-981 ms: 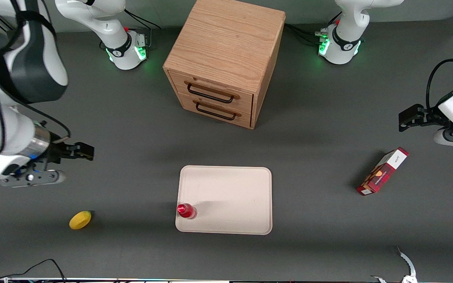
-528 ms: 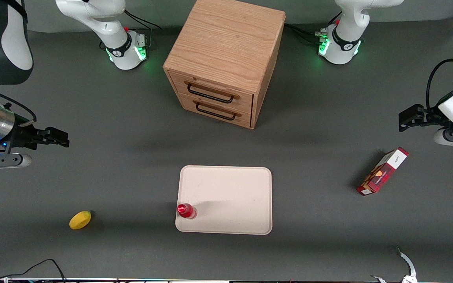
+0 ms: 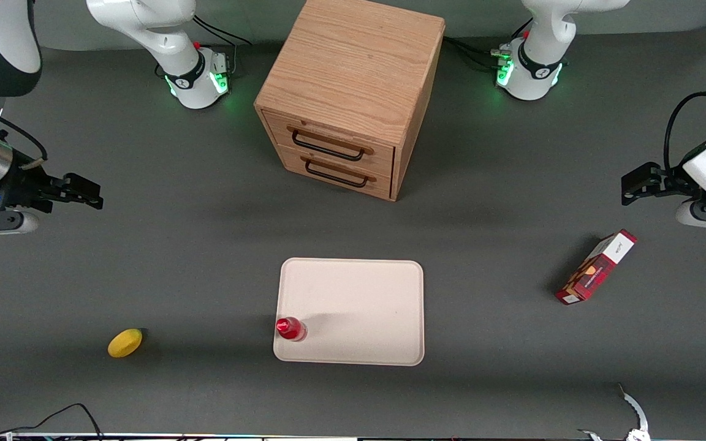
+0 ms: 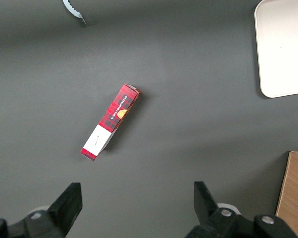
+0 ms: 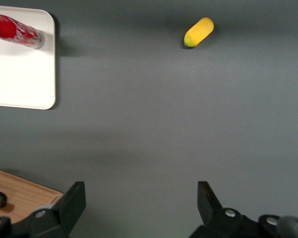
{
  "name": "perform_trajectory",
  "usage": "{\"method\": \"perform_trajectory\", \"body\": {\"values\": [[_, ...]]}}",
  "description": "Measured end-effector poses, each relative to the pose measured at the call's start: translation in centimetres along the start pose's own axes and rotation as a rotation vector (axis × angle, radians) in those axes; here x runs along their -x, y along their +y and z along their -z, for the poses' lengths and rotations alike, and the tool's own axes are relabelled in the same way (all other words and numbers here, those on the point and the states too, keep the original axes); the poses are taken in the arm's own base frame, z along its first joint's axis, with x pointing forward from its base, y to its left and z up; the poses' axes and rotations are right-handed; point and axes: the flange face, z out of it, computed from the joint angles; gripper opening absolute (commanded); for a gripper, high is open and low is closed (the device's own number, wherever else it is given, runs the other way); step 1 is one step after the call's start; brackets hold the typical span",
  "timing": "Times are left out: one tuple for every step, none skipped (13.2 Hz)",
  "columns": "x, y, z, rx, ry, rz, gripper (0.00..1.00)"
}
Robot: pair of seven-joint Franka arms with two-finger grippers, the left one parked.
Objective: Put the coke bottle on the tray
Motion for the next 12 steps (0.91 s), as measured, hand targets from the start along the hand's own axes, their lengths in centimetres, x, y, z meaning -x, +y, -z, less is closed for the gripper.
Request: {"method": "perform_trajectory", "body": {"values": [[0.1,0.9,0.1,-0.019,0.002,-0.019,1.0],[0.1,1.7,0.1,-0.03,0.002,-0.036,1.0],[0.1,2.3,0.1,-0.034,0.001,-0.047,1.0],[0.1,2.5,0.1,-0.035,0.002,-0.05,1.0],[0.1,2.4,0.1,-0.035,0.003,-0.048,1.0],[0.1,2.3,0.1,-0.036,0.003,-0.047,1.0],[0.1,2.2,0.2,-0.036,0.004,-0.046,1.0],[0.1,2.2,0.2,-0.036,0.006,-0.045,1.0],[0.0,2.1,0.3,-0.036,0.009,-0.043,1.0],[0.0,1.8,0.6,-0.035,0.016,-0.039,1.0],[0.0,1.6,1.0,-0.034,0.024,-0.034,1.0],[0.0,1.5,1.4,-0.034,0.032,-0.032,1.0]]}}
